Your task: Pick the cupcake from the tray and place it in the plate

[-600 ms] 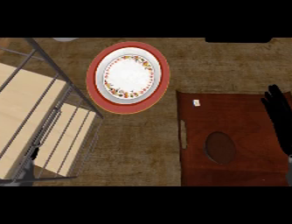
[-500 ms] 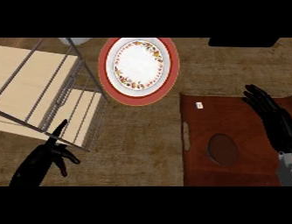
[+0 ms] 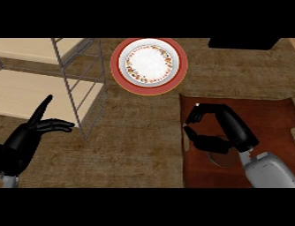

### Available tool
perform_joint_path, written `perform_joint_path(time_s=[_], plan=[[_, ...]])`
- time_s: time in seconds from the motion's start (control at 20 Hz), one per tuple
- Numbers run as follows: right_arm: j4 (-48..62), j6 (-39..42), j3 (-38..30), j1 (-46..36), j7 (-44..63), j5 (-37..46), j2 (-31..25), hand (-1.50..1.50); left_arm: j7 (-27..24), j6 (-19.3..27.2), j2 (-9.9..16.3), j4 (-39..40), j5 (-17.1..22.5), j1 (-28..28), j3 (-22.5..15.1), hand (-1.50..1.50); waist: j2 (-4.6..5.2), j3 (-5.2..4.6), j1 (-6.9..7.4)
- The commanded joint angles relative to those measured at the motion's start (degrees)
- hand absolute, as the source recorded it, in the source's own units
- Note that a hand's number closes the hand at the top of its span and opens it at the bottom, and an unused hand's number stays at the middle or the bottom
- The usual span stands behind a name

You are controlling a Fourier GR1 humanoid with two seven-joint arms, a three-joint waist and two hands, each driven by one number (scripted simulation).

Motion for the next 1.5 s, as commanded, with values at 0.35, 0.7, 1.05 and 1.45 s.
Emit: perform_joint_path(time_s=[0.35, 0.7, 1.05, 1.45], plan=[[-3.84, -17.91, 8.05, 12.07, -12.71, 7.11, 15.79, -1.50, 2.65, 3.74, 0.32, -2.81, -0.92, -12.63, 4.78, 0.00, 0.95, 0.80, -3.29], [-15.36, -13.14, 5.94, 7.95, 6.00, 18.13, 3.05, -1.50, 3.23, 3.38, 0.36, -3.21, -0.84, -11.65, 5.31, 0.00, 0.56, 0.49, -4.49], [-19.07, 3.97, 6.70, 4.74, 27.84, 23.16, -8.42, -1.50, 3.56, 2.11, 1.57, -4.45, -0.03, -10.66, 6.57, 0.00, 0.46, 0.28, -4.94], [-25.17, 24.96, 10.40, -0.33, 50.42, 16.92, -9.07, -1.50, 4.38, 2.81, -0.11, -4.89, -0.69, -12.24, 5.58, 0.00, 0.90, 0.51, -3.61]])
